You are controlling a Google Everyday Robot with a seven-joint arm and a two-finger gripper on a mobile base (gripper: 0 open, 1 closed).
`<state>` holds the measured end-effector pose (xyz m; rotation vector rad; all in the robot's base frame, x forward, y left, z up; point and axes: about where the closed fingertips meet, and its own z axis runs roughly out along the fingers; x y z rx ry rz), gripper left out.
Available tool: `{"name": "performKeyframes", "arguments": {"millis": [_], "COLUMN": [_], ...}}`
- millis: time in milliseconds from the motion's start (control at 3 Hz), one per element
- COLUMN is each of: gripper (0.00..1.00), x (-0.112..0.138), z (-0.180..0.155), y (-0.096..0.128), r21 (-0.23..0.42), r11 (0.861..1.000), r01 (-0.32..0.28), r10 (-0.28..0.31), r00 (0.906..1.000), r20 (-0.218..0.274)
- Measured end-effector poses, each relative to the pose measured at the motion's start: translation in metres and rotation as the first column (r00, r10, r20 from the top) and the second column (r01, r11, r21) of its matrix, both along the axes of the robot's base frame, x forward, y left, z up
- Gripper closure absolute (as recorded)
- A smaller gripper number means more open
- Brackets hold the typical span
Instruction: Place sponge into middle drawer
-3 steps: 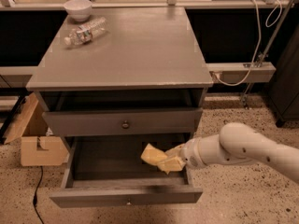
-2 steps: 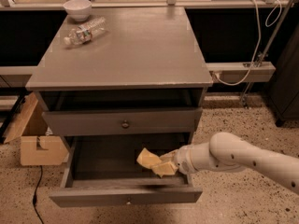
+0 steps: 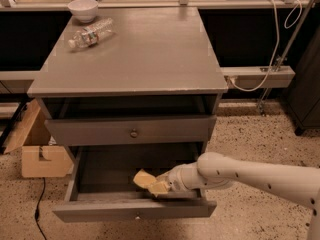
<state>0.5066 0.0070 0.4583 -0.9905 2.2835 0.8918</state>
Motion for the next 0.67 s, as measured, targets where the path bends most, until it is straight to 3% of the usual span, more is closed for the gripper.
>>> {"name": "performKeyframes", "arguments": {"millis": [333,667], "gripper": [0.50,0.19], "x": [0.0000,0.0000], "z": [0.0000,0.0000], "y": [0.0000,0.0001], "r21": [0.000,0.000], "r11": [1.000,1.000], "r01": [0.000,0.000], "r10": [0.000,0.000], "r00": [1.0000,1.0000], "r20": [0.000,0.000]}}
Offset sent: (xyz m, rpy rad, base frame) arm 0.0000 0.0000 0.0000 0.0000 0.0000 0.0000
